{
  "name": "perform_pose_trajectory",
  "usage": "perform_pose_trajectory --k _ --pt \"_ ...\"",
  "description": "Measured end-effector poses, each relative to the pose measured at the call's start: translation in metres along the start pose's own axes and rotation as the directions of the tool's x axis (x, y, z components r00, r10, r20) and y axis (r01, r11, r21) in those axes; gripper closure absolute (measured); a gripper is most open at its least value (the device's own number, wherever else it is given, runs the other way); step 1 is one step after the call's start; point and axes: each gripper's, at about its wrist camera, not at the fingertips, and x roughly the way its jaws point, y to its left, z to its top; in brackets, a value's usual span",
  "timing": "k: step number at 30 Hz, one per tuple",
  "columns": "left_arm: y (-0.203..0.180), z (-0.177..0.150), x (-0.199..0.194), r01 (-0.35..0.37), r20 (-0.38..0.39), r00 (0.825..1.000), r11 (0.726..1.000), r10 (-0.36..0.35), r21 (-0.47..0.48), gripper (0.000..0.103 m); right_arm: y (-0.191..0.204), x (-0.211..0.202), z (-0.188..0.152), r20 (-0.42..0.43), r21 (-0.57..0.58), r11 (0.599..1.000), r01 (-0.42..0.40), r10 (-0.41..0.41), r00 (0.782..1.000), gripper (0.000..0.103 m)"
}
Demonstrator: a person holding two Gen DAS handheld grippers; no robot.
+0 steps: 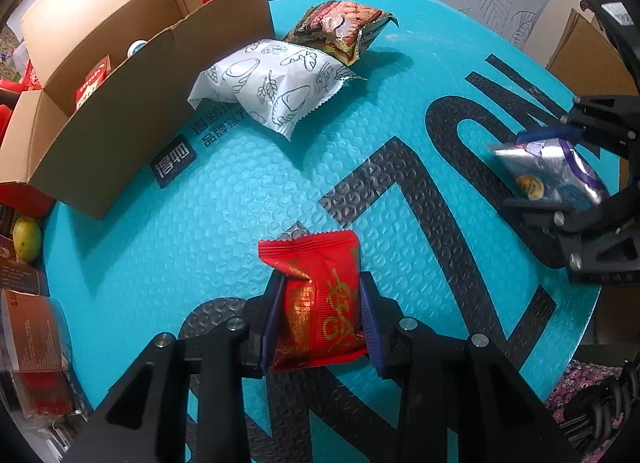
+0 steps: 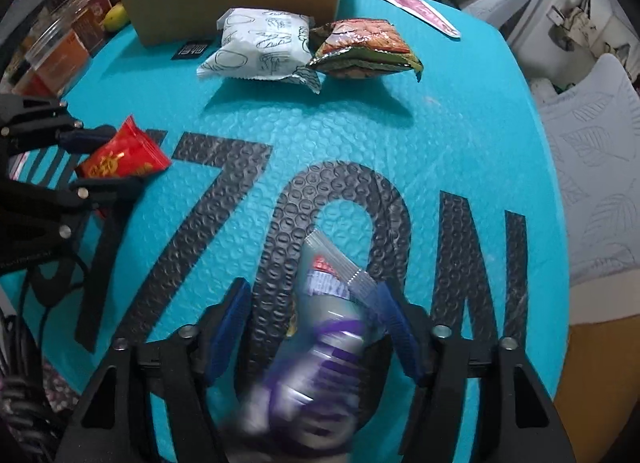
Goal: Organize snacks
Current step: 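Lift the red packet and purple-silver wrapper and carry them toward the box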
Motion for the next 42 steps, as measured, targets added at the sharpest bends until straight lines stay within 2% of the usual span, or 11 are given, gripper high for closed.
perform_pose_trajectory --k 1,7,11,16,23,34,42 --pt "0.000 -0.001 0.000 0.001 0.001 1.000 1.000 -0.001 0.001 0.068 0.000 -0.001 -0.001 0.007 -0.005 1.000 -0.004 0.004 1.000 0.063" --pt "0.002 -0.006 -0.003 0.030 0.004 1.000 0.999 -0.030 -0.029 0.068 0.004 -0.009 -0.002 0.048 -0.038 0.998 -0.050 0.052 0.998 0.072" --pt "0.004 -0.013 -0.007 0.046 0.014 0.999 0.998 -0.046 -0.051 0.068 0.015 -0.011 -0.003 0.068 -0.077 0.994 -0.076 0.081 0.994 0.073" --pt "0.007 -0.024 -0.019 0.029 0.036 0.999 0.997 -0.027 -0.065 0.068 0.025 -0.011 -0.003 0.078 -0.107 0.989 -0.099 0.107 0.991 0.073" --pt "0.014 -0.035 -0.028 0.040 0.026 0.999 0.996 -0.038 -0.078 0.068 0.032 -0.013 0.006 0.072 -0.142 0.980 -0.142 0.153 0.986 0.073" --pt "0.038 -0.027 -0.040 0.061 0.027 0.998 0.992 -0.059 -0.113 0.068 0.039 -0.017 0.034 0.068 -0.181 0.967 -0.180 0.195 0.978 0.073" --pt "0.057 -0.020 -0.060 0.075 0.055 0.996 0.987 -0.068 -0.139 0.068 0.046 -0.037 0.062 0.116 -0.210 0.960 -0.184 0.211 0.971 0.073"
